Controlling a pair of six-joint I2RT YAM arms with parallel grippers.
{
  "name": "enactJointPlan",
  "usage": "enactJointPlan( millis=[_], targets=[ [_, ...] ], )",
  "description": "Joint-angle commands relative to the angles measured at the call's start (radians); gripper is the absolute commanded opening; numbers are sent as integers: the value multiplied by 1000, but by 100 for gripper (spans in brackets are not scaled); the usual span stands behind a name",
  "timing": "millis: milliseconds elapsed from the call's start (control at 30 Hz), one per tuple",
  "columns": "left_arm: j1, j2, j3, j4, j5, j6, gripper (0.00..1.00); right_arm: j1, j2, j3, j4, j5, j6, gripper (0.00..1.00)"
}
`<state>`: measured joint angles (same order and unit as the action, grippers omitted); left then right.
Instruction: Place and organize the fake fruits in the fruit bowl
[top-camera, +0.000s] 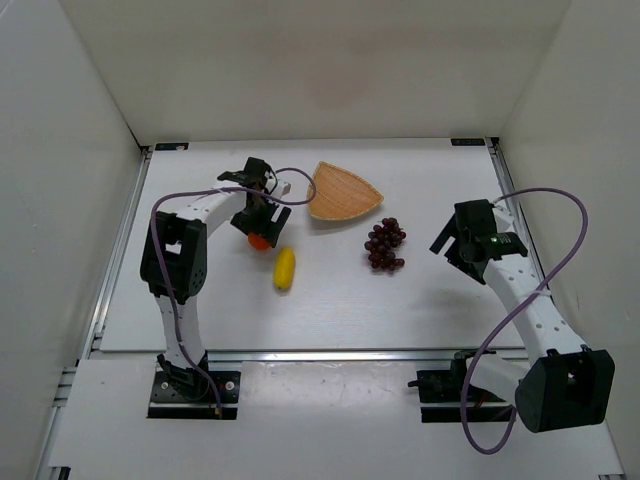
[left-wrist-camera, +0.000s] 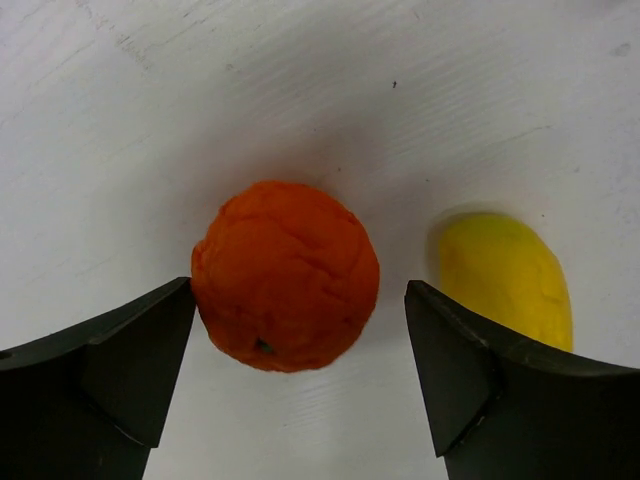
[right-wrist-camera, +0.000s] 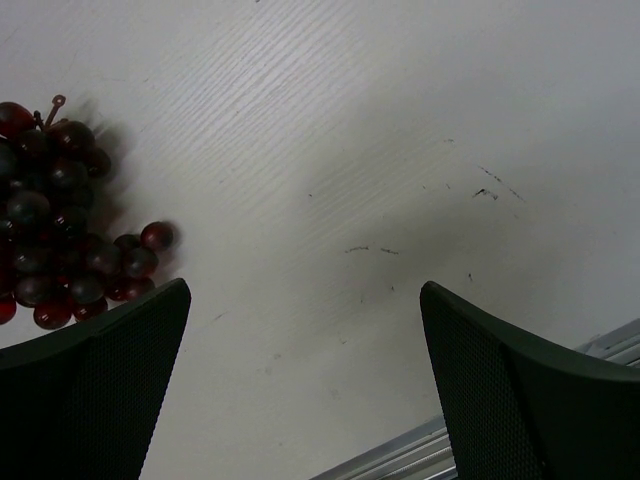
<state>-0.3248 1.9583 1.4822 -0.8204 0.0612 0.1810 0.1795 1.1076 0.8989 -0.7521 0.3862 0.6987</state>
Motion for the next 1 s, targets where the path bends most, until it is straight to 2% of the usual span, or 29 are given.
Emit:
enactJointPlan(
  millis=[0, 33, 67, 167, 200, 333, 433, 500, 700, 800, 833, 933, 967],
  targets=[
    [-2, 10, 55, -22, -3, 2, 94, 5, 34, 63, 11, 33, -8, 100],
    [-2, 10, 55, -22, -3, 2, 88, 5, 34, 63, 11, 42, -19, 100],
    [-2, 10, 55, -22, -3, 2, 74, 5, 47, 78, 2, 42, -19, 100],
    [-2, 10, 64, -22, -12, 12, 59, 5, 72, 101, 2, 51, -28, 100],
    [-2, 10, 78, -22, -12, 12, 49, 5, 99, 115, 2, 51, -28, 100],
    [-35, 10, 147, -22, -73, 21, 31, 5, 150, 136, 2, 51, -28, 100],
    [-98, 1, 214, -8, -105, 32, 31, 5, 184, 146, 25, 27, -38, 100],
    [-134, 19, 312, 13, -116, 67, 34, 5, 212, 146, 39, 14, -48, 100],
    [-226, 250, 650, 26, -104, 89, 36, 14, 275, 195, 71, -47, -106, 100],
    [-255, 375, 801, 36, -104, 112, 44, 34, 275, 195, 112, -93, -148, 100],
    [-255, 399, 829, 36, -104, 112, 55, 44, 275, 204, 122, -104, -175, 100],
    [-276, 445, 860, 64, -104, 121, 71, 69, 275, 204, 148, -148, -229, 100],
    [-276, 445, 860, 64, -104, 121, 84, 69, 275, 204, 158, -148, -240, 100]
  ],
)
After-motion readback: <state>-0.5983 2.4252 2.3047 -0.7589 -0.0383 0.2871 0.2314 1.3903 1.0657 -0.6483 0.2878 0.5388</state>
